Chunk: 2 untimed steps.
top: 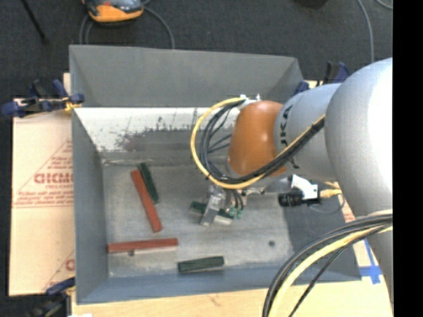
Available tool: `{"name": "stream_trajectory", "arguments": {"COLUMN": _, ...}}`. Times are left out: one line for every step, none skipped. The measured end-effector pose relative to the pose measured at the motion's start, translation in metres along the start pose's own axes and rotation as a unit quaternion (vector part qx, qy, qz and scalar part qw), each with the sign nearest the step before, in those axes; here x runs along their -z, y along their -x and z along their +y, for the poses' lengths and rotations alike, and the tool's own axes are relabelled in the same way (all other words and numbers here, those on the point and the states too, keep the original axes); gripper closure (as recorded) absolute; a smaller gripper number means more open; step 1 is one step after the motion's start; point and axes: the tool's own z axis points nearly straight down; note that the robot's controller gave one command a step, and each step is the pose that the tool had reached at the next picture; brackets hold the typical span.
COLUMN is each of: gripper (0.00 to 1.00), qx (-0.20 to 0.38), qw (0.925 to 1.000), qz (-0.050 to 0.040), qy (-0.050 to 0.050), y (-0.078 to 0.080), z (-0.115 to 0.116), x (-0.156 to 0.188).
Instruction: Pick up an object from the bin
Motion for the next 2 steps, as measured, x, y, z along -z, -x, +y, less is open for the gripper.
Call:
{"name": "stream_trajectory", "arguments": {"gripper": 1.00, "qx": 0.000, "qw": 1.0000, "qz": 0.0000, "qy": 0.000, "y": 0.0000, "z": 0.0000, "x": 0.0000}}
{"name": "stream_trajectory", "arguments": {"gripper": 1.00, "qx": 0.002, "qw": 1.0000, "qz": 0.0048, "qy": -0.002, "y": 0.0011, "z": 0.0008, "x": 0.0063}}
